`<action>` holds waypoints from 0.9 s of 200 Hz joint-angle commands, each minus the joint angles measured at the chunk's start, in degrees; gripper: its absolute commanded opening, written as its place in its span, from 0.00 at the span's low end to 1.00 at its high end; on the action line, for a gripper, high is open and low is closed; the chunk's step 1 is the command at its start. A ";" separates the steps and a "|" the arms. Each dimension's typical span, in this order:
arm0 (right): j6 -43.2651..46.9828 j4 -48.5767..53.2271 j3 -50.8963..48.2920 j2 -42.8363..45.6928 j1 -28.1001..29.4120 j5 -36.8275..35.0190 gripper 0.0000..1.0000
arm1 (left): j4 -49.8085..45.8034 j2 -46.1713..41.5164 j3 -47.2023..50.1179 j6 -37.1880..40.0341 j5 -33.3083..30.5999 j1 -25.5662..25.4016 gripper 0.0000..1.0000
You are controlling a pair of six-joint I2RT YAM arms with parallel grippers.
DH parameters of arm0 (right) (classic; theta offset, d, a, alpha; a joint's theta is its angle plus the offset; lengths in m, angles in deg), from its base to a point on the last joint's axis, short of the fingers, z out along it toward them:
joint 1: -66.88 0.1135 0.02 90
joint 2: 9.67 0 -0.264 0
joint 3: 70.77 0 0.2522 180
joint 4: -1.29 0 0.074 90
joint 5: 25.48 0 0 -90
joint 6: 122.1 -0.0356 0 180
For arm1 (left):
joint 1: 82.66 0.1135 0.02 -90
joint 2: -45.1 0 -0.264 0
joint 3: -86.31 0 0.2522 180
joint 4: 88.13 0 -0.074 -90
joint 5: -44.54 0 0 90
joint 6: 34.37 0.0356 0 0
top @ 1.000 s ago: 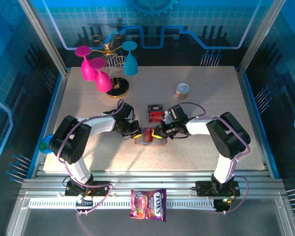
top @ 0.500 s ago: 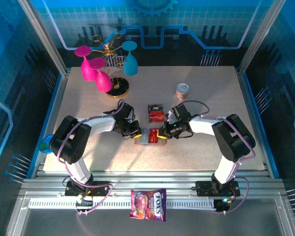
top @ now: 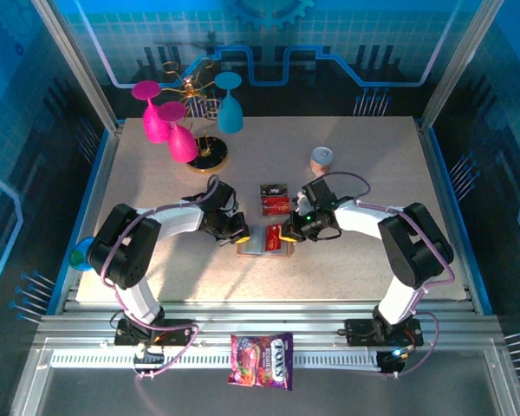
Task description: Take the credit cards out of the card holder
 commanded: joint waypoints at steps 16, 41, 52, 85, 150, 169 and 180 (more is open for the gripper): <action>-0.81 -0.27 0.95 -0.55 0.14 1.58 0.12 | -2.89 1.46 -0.64 1.43 -0.07 0.24 0.06; -2.97 -3.03 0.60 -1.19 0.63 3.10 0.16 | -2.86 1.45 -0.88 1.41 -0.16 0.31 0.06; -3.58 -3.69 0.59 -1.41 0.89 3.18 0.16 | -2.84 1.46 -1.04 1.41 -0.14 0.23 0.07; -3.74 -3.81 0.66 -1.82 1.09 3.15 0.16 | -2.90 1.23 -1.01 1.67 -0.07 0.25 0.07; -1.33 -0.32 2.03 0.12 0.99 1.78 0.08 | -3.05 -0.23 -0.99 1.46 -0.49 0.30 0.07; 1.02 3.19 3.47 1.46 0.90 0.76 0.07 | -3.21 -1.88 -0.98 1.41 -1.04 0.35 0.08; 2.58 5.62 4.42 2.41 0.78 -0.28 0.06 | -3.38 -2.64 -1.06 1.41 -1.29 0.50 0.08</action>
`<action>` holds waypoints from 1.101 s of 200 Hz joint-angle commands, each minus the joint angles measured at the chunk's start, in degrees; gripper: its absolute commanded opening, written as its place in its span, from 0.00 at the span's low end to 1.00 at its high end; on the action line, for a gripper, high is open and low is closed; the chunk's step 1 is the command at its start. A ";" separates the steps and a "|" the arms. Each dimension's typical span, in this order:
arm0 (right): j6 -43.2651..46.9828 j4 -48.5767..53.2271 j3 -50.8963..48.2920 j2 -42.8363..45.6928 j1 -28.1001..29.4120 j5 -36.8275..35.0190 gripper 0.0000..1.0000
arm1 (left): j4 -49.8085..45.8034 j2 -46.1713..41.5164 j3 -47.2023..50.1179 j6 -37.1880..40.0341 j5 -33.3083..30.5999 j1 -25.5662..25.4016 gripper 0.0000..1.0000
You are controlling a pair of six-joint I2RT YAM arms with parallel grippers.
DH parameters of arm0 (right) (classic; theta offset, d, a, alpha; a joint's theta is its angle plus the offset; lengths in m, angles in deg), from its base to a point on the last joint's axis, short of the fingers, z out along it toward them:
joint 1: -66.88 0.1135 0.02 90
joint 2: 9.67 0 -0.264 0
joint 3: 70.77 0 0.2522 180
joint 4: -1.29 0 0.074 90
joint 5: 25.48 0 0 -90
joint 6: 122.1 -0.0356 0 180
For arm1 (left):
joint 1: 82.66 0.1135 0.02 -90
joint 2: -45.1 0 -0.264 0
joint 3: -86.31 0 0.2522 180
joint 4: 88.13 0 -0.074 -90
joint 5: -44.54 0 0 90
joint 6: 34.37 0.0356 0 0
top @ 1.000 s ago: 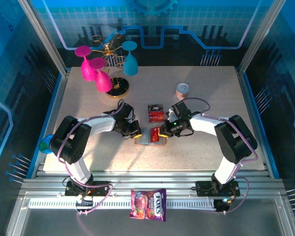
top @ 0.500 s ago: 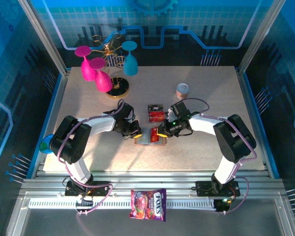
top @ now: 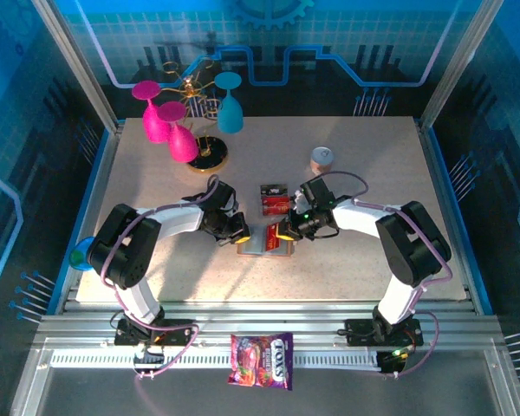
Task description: Take the credit cards out of the card holder
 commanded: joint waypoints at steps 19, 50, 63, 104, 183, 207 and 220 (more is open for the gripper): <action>7.58 10.42 4.82 4.46 -0.12 -2.78 0.04 | -3.03 -3.56 -0.95 1.21 -1.57 0.56 0.08; 17.16 19.44 10.49 5.06 -0.68 -5.34 0.03 | -1.75 -4.85 -0.22 0.40 -1.41 0.97 0.08; 23.02 23.10 13.35 4.66 -0.64 -6.34 0.02 | -0.91 -5.62 0.34 0.07 -1.34 1.24 0.09; 45.18 35.32 24.07 2.14 0.26 -15.84 0.00 | 0.08 -7.92 2.03 -0.19 -2.09 2.27 0.11; 85.74 52.20 42.36 -9.27 3.62 -23.19 0.00 | 0.37 -10.54 3.86 -0.24 -1.94 3.80 0.12; 88.91 55.44 49.07 -13.94 4.13 -26.90 0.00 | 0.22 -11.45 4.45 -0.37 -1.94 4.16 0.12; 91.08 56.94 52.00 -15.84 4.28 -27.09 0.00 | -0.11 -11.98 4.67 -0.37 -2.11 4.25 0.12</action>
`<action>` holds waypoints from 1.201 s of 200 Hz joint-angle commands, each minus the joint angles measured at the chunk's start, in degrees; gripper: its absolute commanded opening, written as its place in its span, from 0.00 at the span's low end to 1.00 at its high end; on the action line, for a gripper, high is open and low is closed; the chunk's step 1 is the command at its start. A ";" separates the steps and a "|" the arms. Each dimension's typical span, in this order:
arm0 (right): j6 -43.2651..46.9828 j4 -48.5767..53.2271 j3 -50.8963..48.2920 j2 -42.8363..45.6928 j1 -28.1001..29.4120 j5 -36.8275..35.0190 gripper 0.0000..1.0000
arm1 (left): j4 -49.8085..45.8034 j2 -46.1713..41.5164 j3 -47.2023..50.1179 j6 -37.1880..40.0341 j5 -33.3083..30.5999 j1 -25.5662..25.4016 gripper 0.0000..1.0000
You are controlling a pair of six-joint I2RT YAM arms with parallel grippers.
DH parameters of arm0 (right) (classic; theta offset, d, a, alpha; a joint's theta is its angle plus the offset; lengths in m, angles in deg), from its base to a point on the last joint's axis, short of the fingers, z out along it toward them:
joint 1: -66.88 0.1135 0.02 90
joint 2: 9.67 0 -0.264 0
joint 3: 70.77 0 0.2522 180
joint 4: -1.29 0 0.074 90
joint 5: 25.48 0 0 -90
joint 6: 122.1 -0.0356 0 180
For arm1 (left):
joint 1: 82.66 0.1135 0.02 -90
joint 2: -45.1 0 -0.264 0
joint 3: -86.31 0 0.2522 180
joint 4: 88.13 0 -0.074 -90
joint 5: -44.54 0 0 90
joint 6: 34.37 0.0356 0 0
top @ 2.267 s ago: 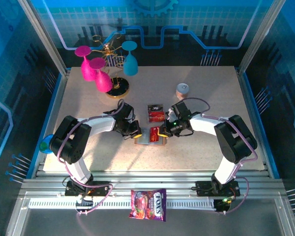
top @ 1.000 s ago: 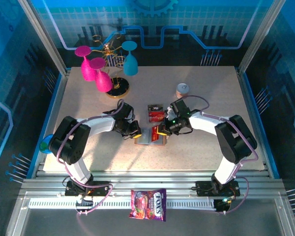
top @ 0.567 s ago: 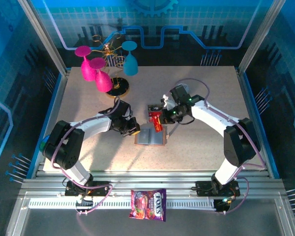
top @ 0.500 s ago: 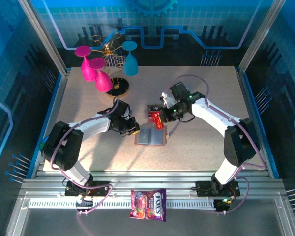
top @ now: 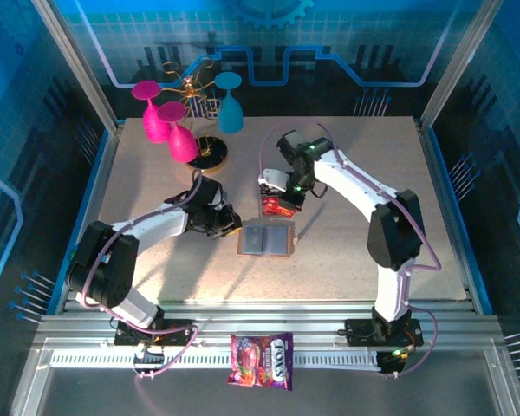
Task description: Take the credit cards out of the card holder
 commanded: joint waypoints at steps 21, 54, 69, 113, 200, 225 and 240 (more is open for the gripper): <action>11.58 7.47 8.67 -5.22 1.28 -4.49 0.00 | -1.21 -2.82 1.73 -0.01 -0.86 0.95 0.12; 15.16 8.03 12.97 -8.48 1.92 -6.47 0.00 | -1.46 -3.91 2.43 -0.09 -0.98 1.67 0.12; 16.36 8.97 15.53 -10.14 1.92 -6.92 0.00 | -1.73 -4.28 2.58 -0.06 -1.08 1.93 0.12; 18.93 11.73 21.76 -14.55 1.87 -7.54 0.00 | -2.01 -5.30 3.47 -0.09 -1.22 2.47 0.12; 20.60 18.08 32.24 -23.19 1.65 -6.91 0.00 | -2.25 -6.19 4.54 -0.10 -1.22 3.26 0.12; 20.50 20.42 34.60 -25.20 1.32 -6.02 0.00 | -2.26 -6.38 4.81 -0.09 -1.22 3.53 0.12; 20.37 21.31 35.46 -25.98 1.25 -5.77 0.00 | -2.18 -6.43 4.97 -0.09 -1.13 3.70 0.12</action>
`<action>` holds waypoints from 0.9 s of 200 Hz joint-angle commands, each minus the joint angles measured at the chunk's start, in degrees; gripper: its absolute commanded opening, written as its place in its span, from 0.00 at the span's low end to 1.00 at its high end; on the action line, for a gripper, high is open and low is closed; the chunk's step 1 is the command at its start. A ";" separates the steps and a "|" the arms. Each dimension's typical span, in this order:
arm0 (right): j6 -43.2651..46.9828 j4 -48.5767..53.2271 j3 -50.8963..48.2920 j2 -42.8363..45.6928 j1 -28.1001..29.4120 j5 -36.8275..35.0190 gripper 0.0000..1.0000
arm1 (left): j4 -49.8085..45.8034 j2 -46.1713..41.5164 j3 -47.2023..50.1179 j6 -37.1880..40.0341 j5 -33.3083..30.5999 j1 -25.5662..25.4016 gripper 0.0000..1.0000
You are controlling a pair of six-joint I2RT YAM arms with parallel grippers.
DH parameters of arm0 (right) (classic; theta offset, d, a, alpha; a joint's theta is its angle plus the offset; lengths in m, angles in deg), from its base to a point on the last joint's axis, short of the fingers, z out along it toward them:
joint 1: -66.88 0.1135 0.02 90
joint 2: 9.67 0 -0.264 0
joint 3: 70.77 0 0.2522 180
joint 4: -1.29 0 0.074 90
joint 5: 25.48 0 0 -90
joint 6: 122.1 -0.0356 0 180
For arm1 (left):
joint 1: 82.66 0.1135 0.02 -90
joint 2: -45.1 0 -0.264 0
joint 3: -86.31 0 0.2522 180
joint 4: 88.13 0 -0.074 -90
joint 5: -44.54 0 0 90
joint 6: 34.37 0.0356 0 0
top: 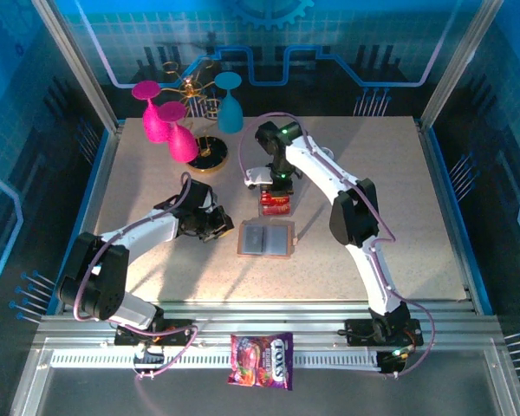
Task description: Take the credit cards out of the card holder
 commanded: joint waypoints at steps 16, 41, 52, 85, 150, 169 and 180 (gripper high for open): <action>0.83 5.54 3.81 -3.13 -0.26 1.39 0.00 | -1.48 -1.63 1.32 0.13 -0.21 1.03 0.12; 0.25 6.70 6.08 -4.76 -0.60 1.80 0.00 | -1.35 -1.48 1.28 0.22 -0.04 1.08 0.12; 0.29 7.12 6.70 -5.21 -0.69 2.14 0.00 | -1.34 -1.47 1.35 0.22 0.05 1.12 0.12; 0.01 7.90 8.95 -6.67 -1.30 2.36 0.00 | -1.55 -1.13 1.10 0.33 0.14 1.23 0.12; -2.84 9.02 13.41 -9.31 -2.81 4.12 0.00 | -2.74 -0.87 0.05 0.83 0.25 1.45 0.12; -4.05 8.84 14.15 -9.61 -3.15 4.43 0.00 | -2.93 -0.90 -0.05 0.84 0.23 1.47 0.12; -4.57 8.69 14.54 -9.78 -3.22 4.47 0.00 | -2.90 -0.93 -0.12 0.84 0.26 1.43 0.12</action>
